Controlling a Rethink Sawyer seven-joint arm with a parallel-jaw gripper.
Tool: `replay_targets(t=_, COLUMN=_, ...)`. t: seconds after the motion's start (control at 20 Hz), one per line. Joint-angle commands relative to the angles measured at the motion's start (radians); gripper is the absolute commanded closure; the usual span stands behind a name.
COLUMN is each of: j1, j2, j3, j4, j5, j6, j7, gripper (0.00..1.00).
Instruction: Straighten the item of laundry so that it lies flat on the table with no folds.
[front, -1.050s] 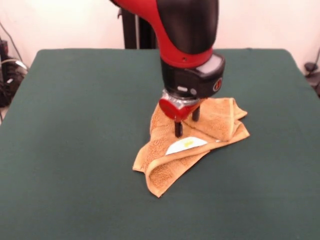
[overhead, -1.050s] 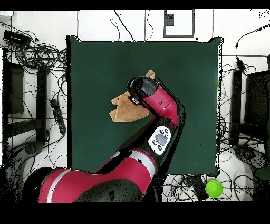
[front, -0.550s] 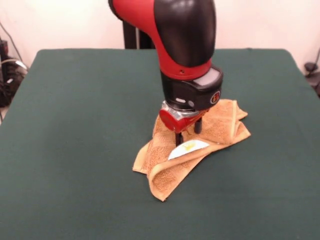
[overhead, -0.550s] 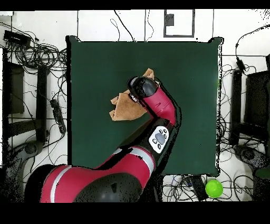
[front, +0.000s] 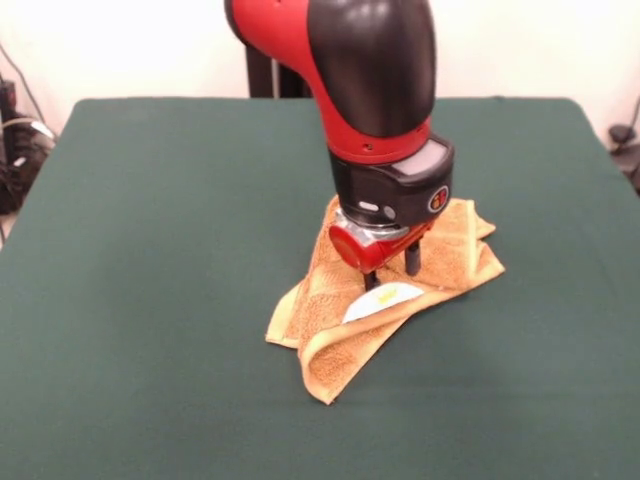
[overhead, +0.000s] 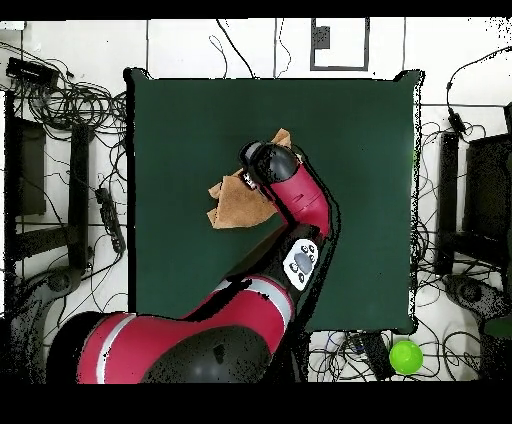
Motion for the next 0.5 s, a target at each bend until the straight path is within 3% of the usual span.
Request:
replay_targets(t=0.05, j1=0.026, j2=-0.064, j3=0.178, j4=0.041, j5=0.033, j6=0.091, j7=0.302, gripper=0.00)
replay_targets(t=0.5, j1=0.017, j2=-0.196, j3=0.166, j4=0.127, j5=0.007, j6=0.246, j7=0.316, gripper=0.00)
